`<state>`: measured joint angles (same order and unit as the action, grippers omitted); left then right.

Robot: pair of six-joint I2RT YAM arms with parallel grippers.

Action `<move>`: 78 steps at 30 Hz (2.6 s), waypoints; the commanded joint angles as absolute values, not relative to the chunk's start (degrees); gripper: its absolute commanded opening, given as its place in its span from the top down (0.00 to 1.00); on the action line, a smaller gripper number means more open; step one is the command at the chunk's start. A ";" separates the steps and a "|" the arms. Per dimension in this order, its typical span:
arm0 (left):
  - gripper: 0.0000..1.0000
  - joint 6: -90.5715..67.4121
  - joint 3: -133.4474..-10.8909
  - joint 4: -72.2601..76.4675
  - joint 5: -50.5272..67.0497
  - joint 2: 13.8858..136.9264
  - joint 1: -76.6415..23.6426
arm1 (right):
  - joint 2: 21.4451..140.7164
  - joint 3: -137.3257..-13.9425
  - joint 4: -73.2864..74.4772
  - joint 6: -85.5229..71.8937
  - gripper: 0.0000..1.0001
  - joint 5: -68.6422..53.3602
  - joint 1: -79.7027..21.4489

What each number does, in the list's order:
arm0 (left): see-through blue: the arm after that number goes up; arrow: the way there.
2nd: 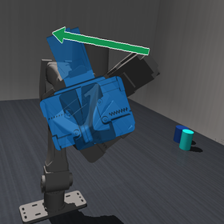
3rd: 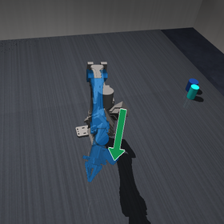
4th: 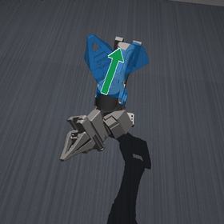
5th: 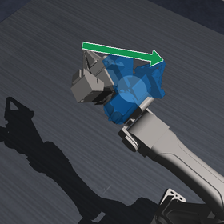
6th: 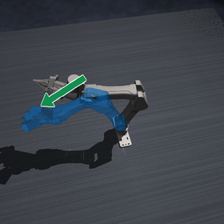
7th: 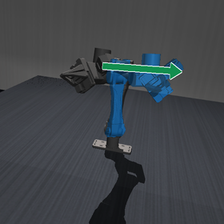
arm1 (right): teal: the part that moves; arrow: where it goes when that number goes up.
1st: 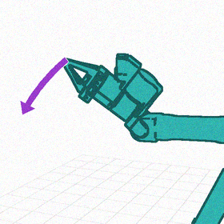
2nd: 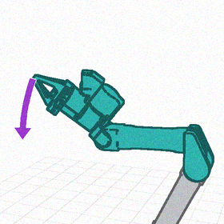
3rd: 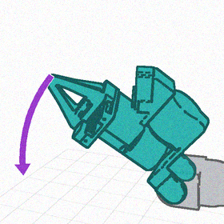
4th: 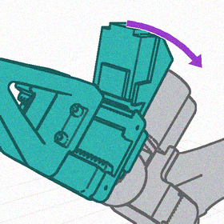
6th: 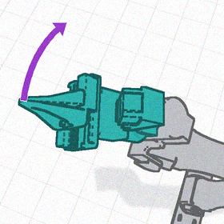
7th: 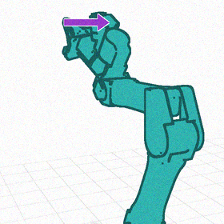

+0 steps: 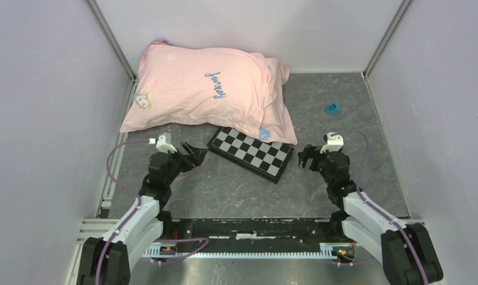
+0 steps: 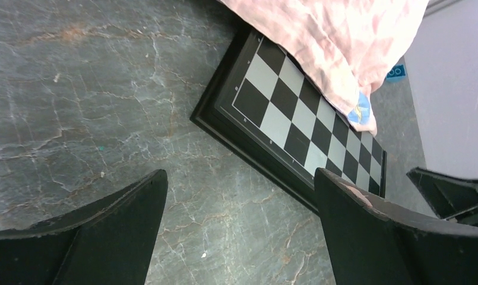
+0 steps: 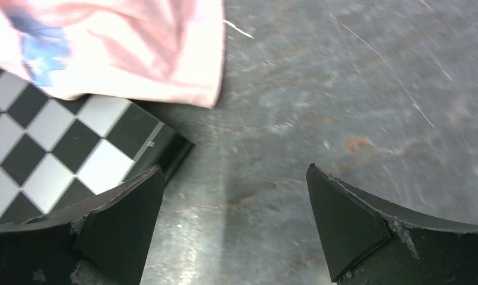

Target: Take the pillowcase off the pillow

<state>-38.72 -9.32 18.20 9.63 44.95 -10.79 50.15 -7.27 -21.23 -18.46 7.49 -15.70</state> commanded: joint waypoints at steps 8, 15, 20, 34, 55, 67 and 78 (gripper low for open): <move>0.00 -37.79 -10.81 22.89 15.13 46.41 -10.98 | 68.26 -21.15 -31.45 -14.30 0.02 -8.70 -16.55; 0.00 -37.71 -10.76 23.80 16.63 47.15 -10.99 | 83.30 -33.25 -33.46 -12.70 0.02 -11.77 -20.03; 0.00 -37.75 -10.72 25.04 17.89 48.09 -11.07 | 91.52 -43.06 -31.03 -11.00 0.10 -11.32 -20.70; 0.01 -35.21 -12.11 26.89 20.92 50.91 -12.96 | 98.88 -51.23 -29.88 -10.85 0.94 -12.91 -20.78; 0.08 -30.62 -43.69 -9.51 -6.71 52.40 -34.69 | 67.82 -37.56 -19.47 -7.85 1.00 -10.34 -33.77; 0.11 -18.31 -64.43 -22.32 -19.72 74.33 -49.59 | 64.42 -22.24 -21.13 -13.52 1.00 -3.36 -38.21; 0.18 -15.15 -86.59 -32.51 -36.54 101.42 -54.40 | 64.50 -21.53 -25.44 -16.65 1.00 -2.42 -38.23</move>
<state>-17.37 -81.30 -27.97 -27.73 97.80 -54.52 64.86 -22.31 -22.68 -14.68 -2.98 -37.89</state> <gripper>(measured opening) 0.853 0.009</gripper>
